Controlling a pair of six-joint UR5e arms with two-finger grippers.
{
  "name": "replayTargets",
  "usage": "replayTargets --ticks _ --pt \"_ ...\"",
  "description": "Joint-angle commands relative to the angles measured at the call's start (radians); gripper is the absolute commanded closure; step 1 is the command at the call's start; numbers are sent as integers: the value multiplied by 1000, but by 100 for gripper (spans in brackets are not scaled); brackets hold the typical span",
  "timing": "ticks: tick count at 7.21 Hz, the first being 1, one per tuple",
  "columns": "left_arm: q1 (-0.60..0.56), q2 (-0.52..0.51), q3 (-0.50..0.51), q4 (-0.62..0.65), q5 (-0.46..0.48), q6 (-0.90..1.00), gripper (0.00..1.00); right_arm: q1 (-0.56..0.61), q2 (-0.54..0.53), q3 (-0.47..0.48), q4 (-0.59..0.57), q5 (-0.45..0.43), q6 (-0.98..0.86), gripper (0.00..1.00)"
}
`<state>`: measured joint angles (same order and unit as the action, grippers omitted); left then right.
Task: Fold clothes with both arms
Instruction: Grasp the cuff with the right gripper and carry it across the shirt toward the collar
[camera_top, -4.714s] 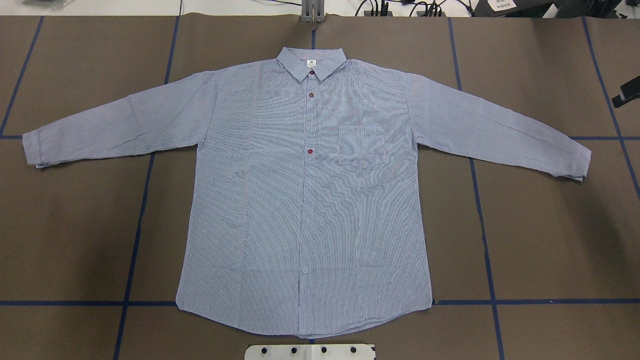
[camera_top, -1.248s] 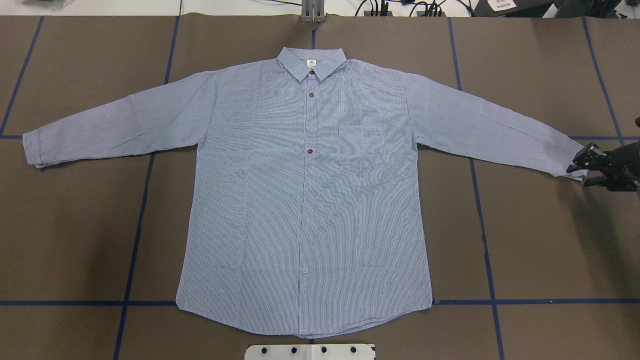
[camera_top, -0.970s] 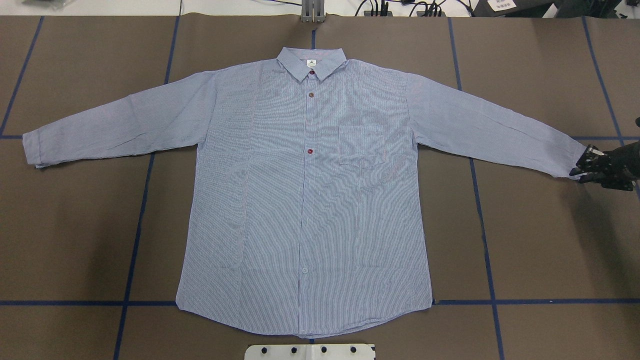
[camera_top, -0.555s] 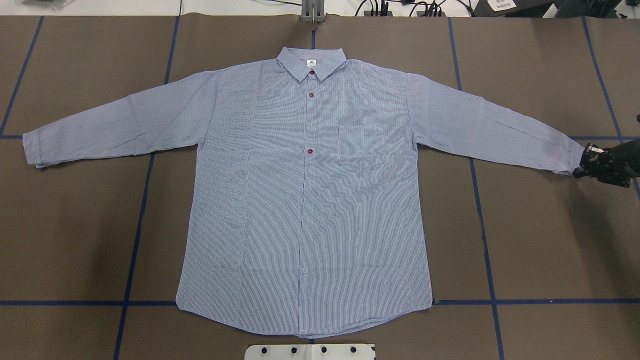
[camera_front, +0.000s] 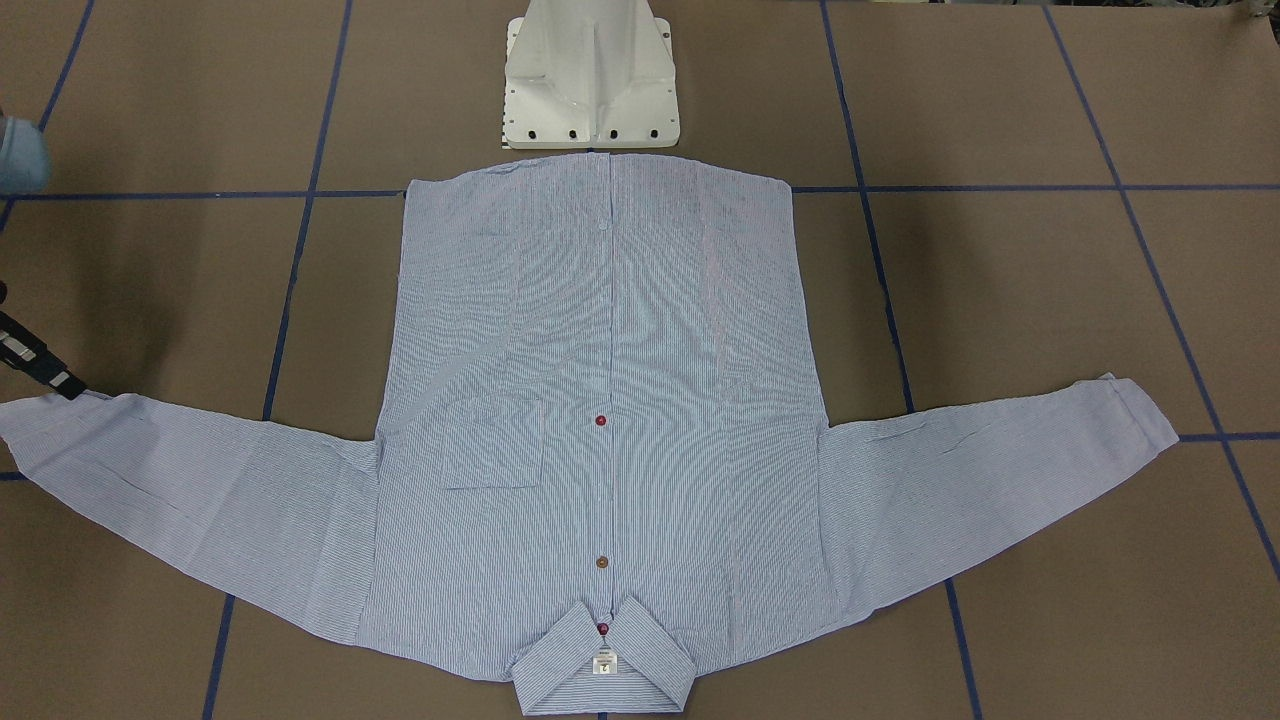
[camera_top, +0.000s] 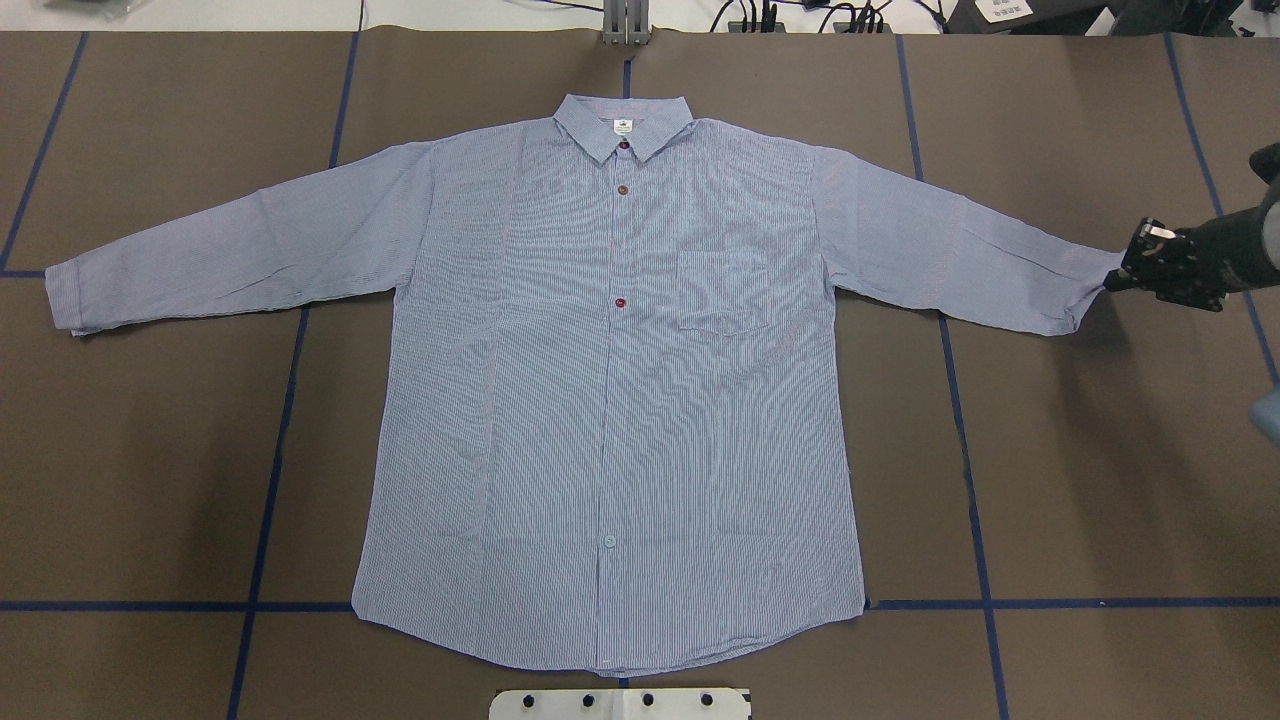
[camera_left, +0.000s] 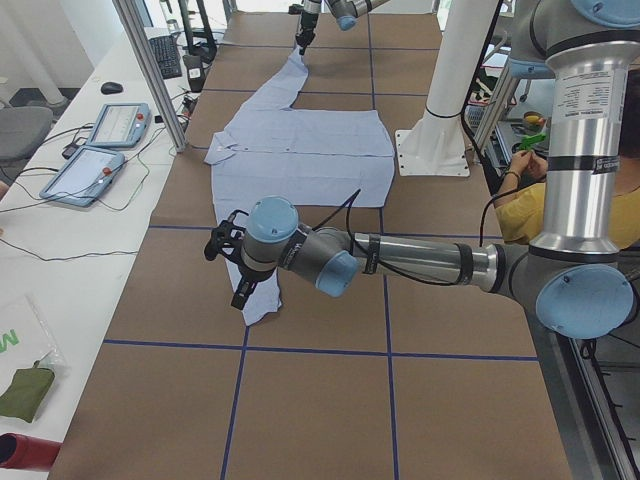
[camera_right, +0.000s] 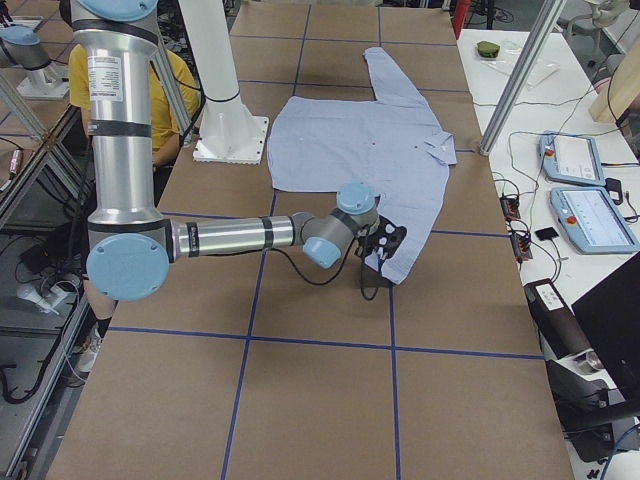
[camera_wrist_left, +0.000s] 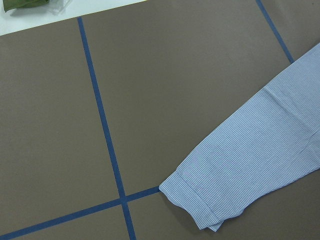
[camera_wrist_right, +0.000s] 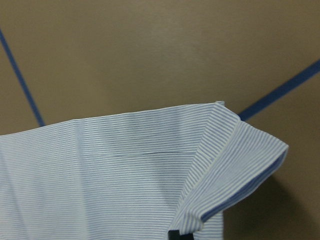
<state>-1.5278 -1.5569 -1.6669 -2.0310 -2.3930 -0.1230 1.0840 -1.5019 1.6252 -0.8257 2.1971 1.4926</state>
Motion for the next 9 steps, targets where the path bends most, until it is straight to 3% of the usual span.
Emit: replayTargets --ticks 1,2,3,6,9 --pt "0 1 -7 0 0 -1 0 -76 301 22 -297 -10 0 100" --pt "2 3 -14 0 0 -1 0 -144 421 3 -381 -45 2 100" --pt "2 3 -16 0 -2 -1 0 -191 524 -51 -391 -132 2 100" --pt "3 3 -19 -3 -6 -1 0 -326 782 -241 -382 -250 24 100" --pt "17 3 -22 -15 -6 -1 0 -452 948 -367 -372 -390 104 100"
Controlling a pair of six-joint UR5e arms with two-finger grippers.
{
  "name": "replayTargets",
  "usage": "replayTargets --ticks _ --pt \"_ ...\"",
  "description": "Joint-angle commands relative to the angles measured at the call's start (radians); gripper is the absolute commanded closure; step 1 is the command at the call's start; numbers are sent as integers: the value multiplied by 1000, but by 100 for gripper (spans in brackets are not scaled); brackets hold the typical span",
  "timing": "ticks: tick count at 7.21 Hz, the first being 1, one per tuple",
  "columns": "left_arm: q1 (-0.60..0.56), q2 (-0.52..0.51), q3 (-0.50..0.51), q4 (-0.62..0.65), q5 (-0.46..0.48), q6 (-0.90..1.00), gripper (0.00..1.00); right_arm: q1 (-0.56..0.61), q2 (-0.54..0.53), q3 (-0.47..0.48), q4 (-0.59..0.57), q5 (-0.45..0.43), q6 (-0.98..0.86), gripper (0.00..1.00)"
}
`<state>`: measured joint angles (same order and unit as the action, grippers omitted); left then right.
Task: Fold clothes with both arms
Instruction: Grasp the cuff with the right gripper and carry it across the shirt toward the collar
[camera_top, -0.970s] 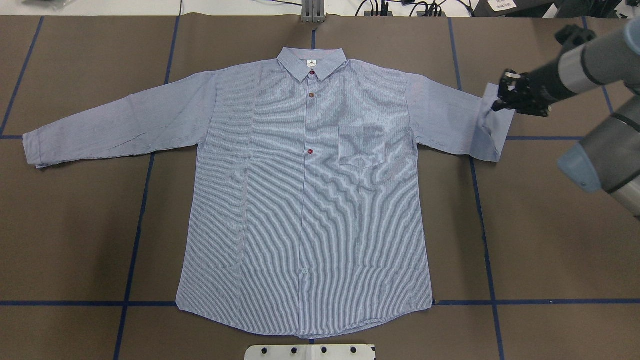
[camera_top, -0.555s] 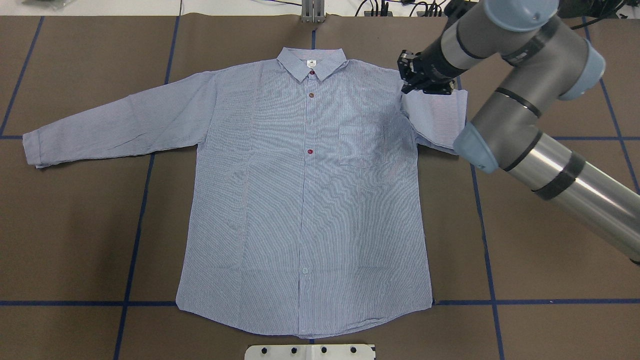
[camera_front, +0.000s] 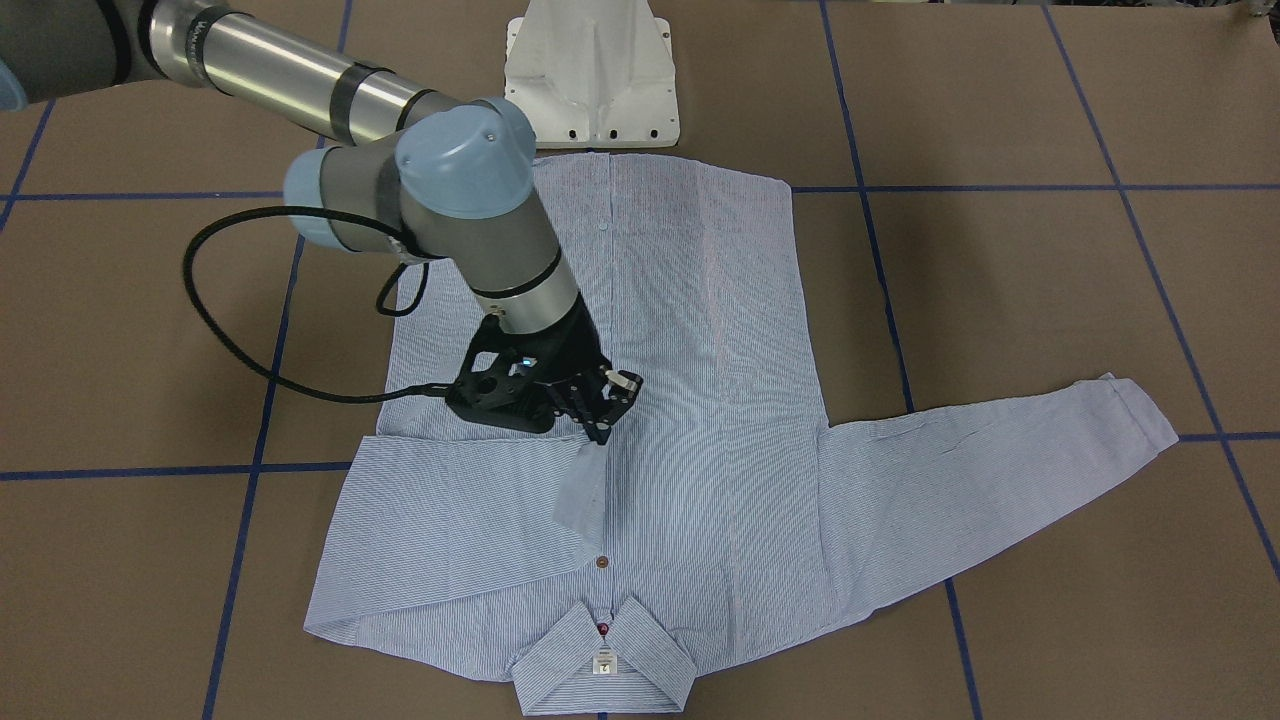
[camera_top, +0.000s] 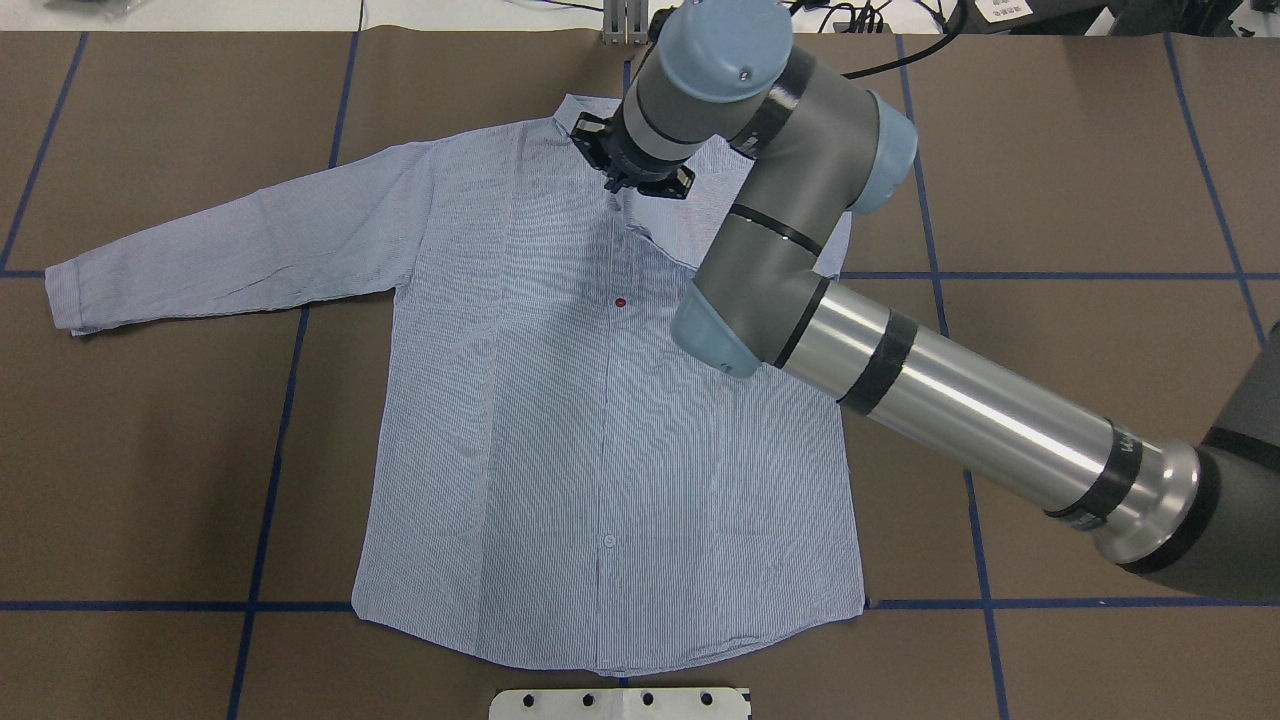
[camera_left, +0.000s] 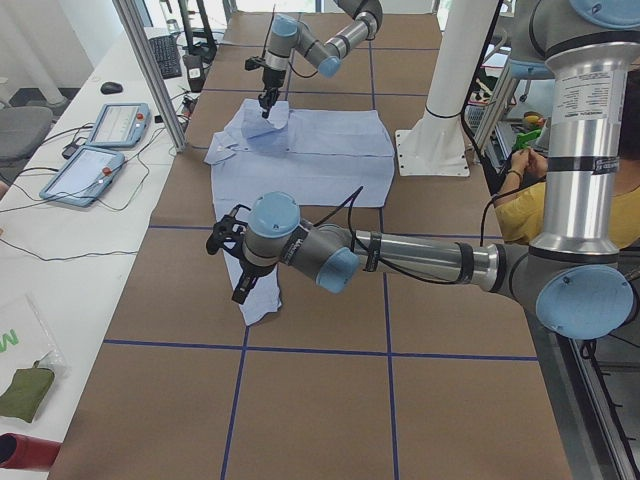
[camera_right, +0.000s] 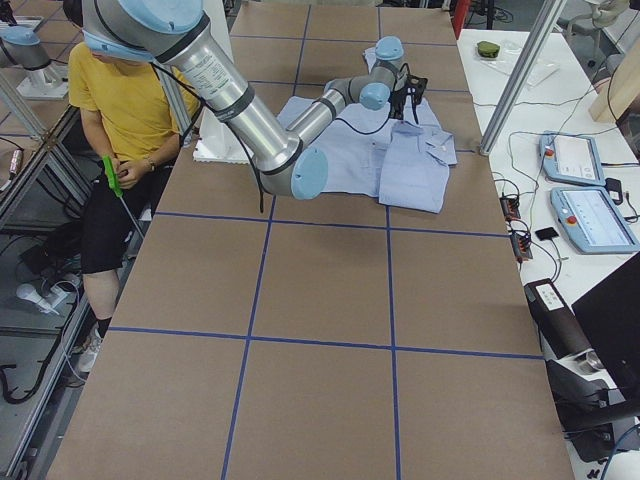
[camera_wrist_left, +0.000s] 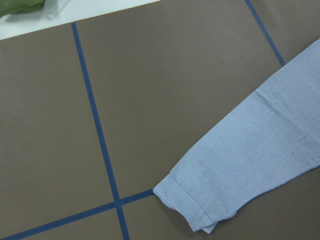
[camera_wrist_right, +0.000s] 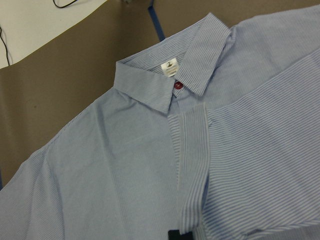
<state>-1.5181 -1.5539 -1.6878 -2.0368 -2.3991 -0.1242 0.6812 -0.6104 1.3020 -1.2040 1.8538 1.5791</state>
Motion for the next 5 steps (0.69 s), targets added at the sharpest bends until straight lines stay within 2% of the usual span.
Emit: replayTargets --ticks 1,2,5 --pt "10 0 -1 -20 -11 -3 0 -69 66 -78 71 -67 50 100" --pt "10 -2 -1 -25 -15 -32 0 -77 67 -104 116 -83 64 100" --pt "27 0 -3 -48 -17 -58 0 -101 78 -113 119 -123 64 100"
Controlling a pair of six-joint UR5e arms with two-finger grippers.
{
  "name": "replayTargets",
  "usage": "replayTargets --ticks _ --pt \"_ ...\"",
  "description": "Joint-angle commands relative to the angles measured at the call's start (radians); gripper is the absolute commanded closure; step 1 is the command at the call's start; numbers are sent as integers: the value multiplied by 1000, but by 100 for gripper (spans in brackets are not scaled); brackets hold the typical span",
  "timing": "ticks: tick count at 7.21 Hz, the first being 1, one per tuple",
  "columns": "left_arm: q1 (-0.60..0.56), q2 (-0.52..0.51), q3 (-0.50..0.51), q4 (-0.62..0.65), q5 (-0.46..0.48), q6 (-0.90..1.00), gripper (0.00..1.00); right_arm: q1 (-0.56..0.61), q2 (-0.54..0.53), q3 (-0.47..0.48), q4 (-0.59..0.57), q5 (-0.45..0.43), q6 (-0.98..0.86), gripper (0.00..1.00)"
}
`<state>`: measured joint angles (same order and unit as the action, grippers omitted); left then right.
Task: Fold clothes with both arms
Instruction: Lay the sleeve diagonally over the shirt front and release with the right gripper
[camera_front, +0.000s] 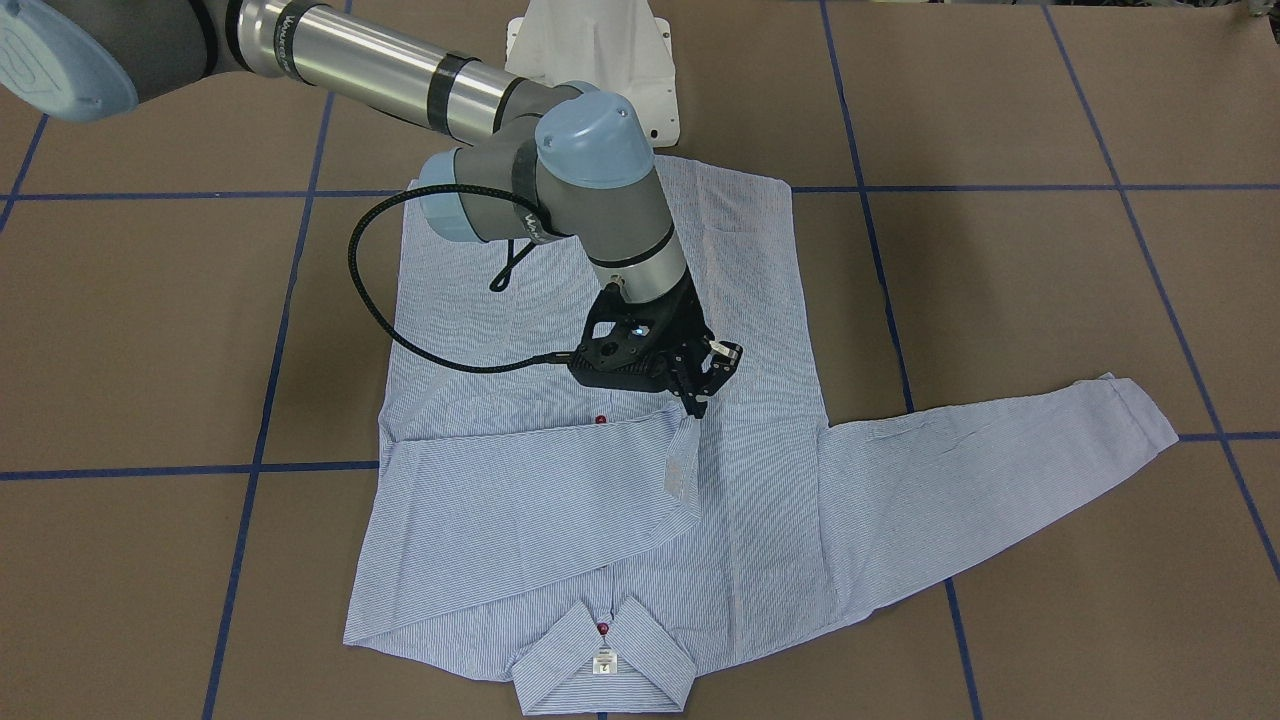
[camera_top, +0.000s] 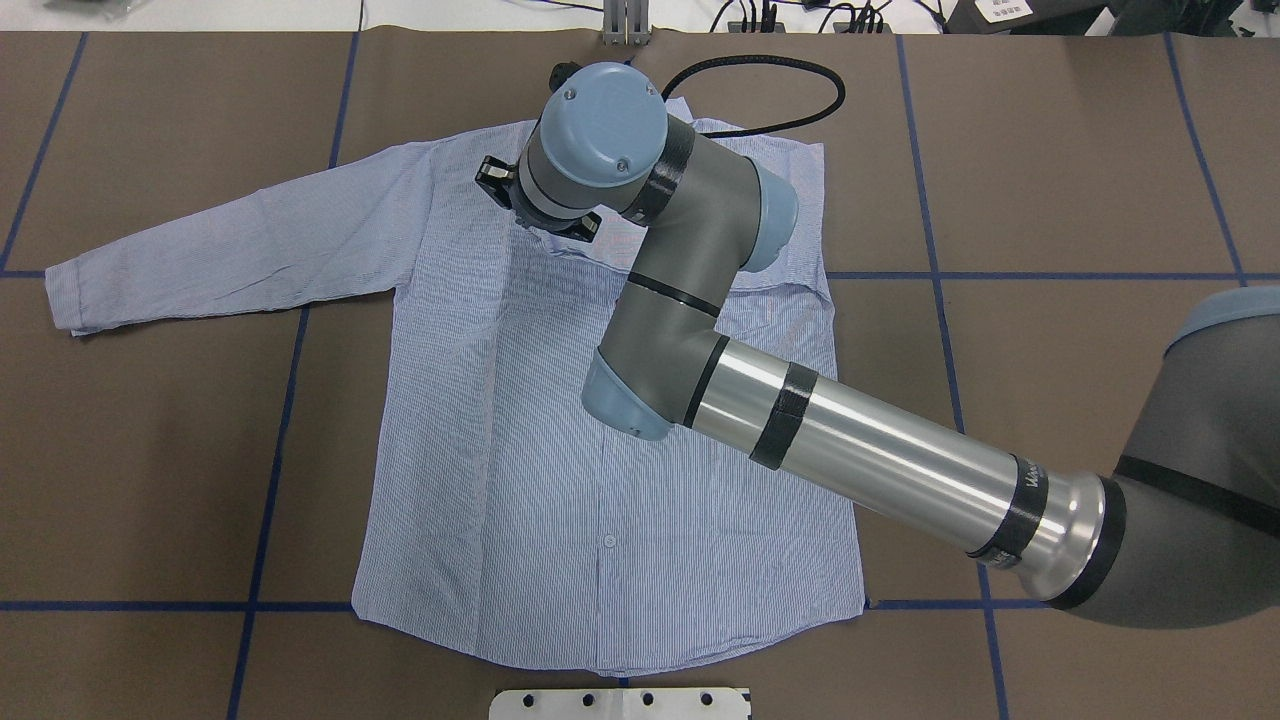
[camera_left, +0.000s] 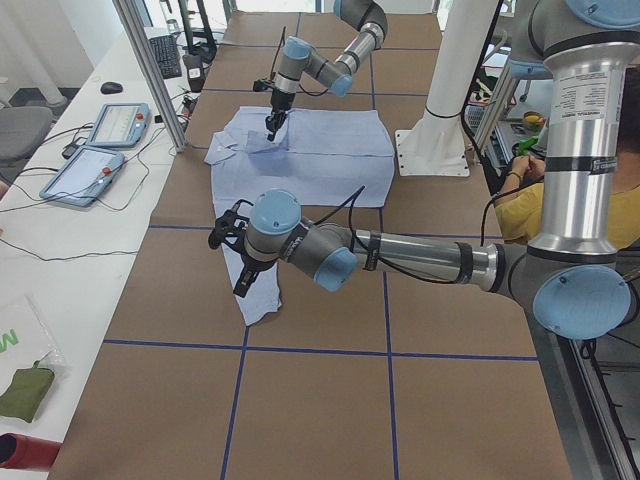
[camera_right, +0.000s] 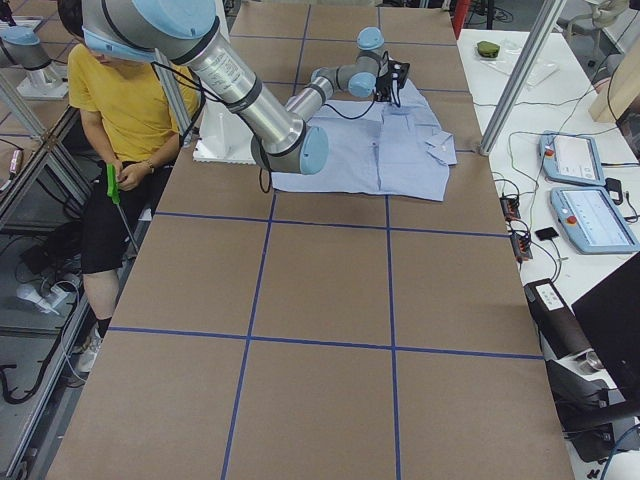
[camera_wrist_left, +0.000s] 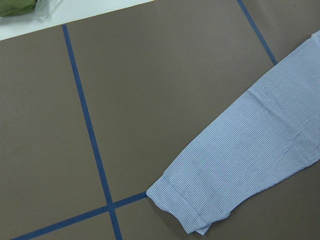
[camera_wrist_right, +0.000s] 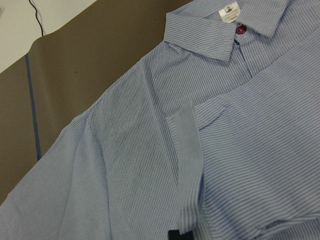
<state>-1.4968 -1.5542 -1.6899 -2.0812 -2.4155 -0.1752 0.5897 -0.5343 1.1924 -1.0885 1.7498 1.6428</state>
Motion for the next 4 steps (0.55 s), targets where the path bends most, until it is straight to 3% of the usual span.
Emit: replayTargets --ticks 1,2,3,4 --pt "6 0 -1 -3 -1 -7 0 -10 2 -7 4 -19 0 100" --pt "6 0 -1 -5 -1 -7 0 -11 22 -28 4 -21 2 85" --pt "6 0 -4 -11 -1 -7 0 -14 46 -66 4 -26 21 51" --pt "7 0 -7 -16 -1 -7 0 -25 53 -71 4 -41 26 42"
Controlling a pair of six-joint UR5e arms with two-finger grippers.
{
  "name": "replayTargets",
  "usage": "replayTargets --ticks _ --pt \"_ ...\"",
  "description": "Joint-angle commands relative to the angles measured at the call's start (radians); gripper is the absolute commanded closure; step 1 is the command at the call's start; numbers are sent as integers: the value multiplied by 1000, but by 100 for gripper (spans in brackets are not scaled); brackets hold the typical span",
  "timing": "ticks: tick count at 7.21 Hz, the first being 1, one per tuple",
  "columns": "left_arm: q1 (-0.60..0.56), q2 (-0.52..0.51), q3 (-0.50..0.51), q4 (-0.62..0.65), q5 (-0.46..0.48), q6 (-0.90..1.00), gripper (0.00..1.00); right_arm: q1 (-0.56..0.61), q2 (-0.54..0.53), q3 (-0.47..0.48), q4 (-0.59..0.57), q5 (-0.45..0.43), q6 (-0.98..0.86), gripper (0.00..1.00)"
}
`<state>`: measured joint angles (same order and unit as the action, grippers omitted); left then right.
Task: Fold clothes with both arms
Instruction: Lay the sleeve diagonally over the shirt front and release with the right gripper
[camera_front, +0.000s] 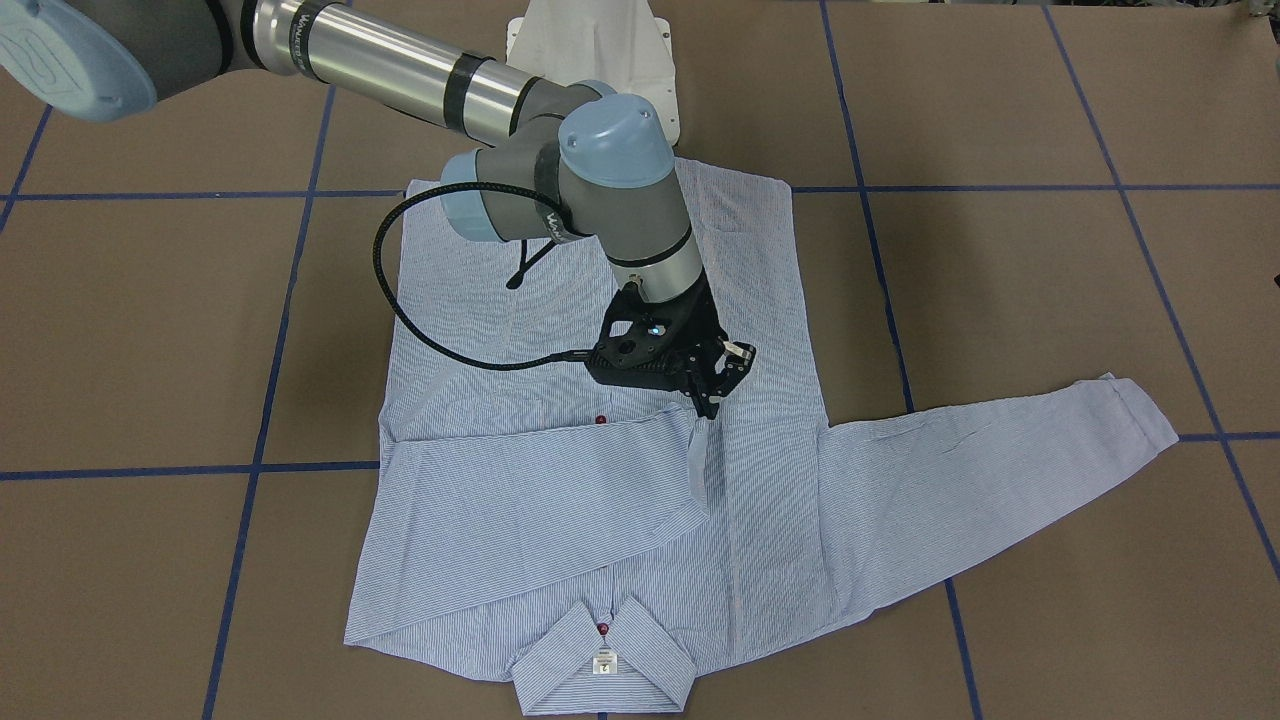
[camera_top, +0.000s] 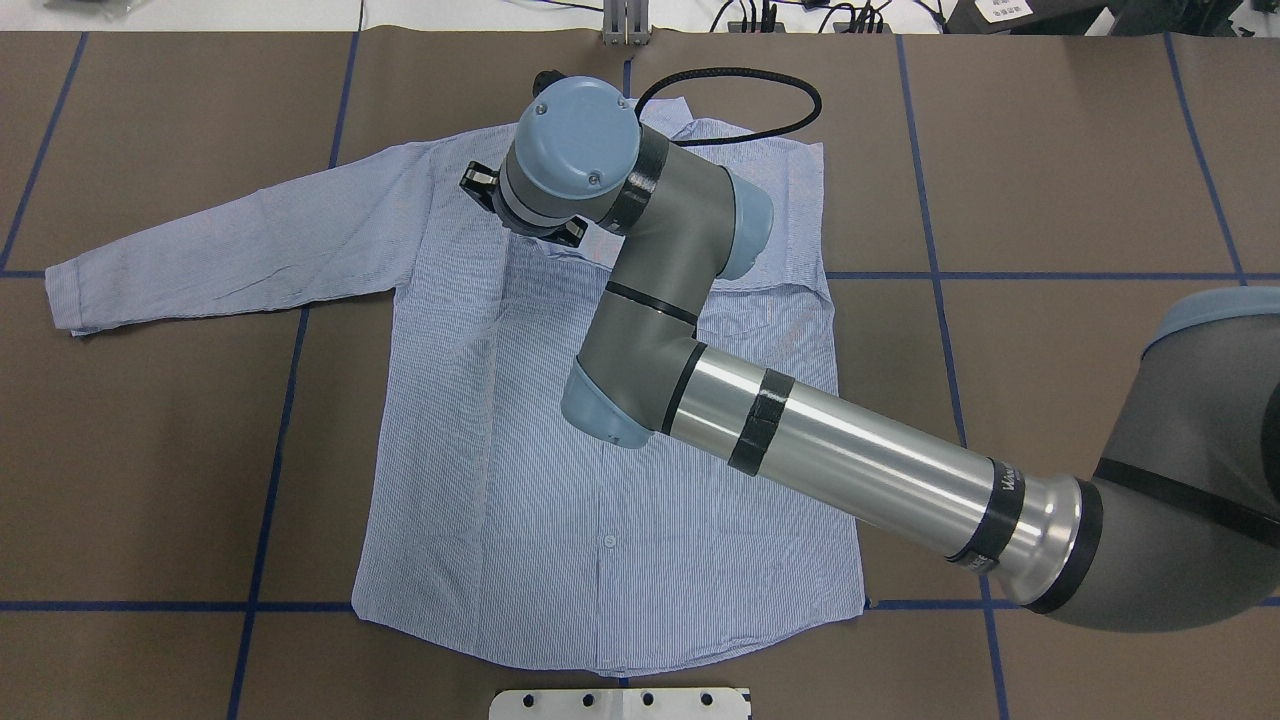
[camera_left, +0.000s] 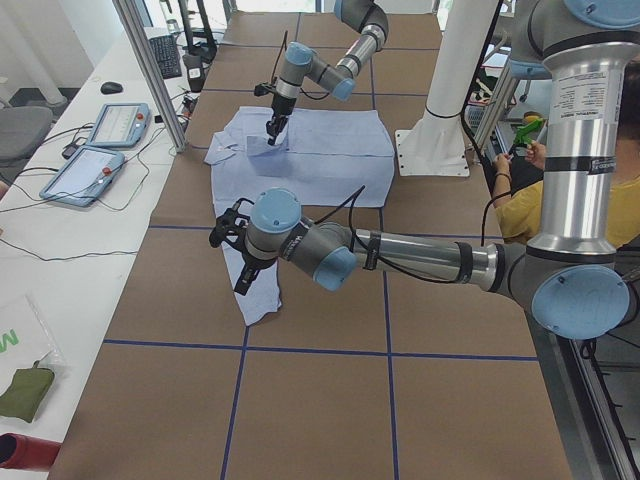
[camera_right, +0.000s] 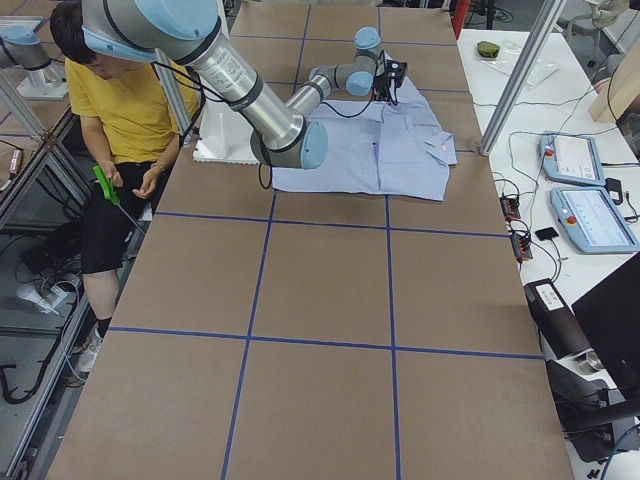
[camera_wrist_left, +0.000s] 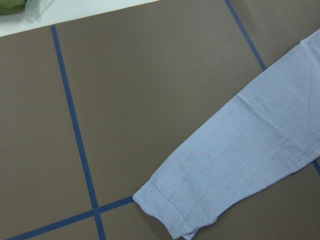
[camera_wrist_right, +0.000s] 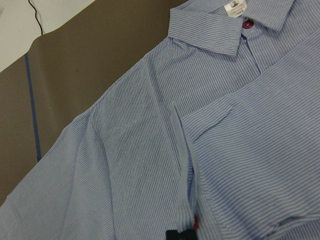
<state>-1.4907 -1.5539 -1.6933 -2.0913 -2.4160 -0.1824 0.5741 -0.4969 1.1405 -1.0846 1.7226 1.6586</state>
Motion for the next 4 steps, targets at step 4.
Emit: replayTargets --ticks 4 --pt "107 0 12 -57 18 -159 1 -43 58 -31 -1 -60 119 19"
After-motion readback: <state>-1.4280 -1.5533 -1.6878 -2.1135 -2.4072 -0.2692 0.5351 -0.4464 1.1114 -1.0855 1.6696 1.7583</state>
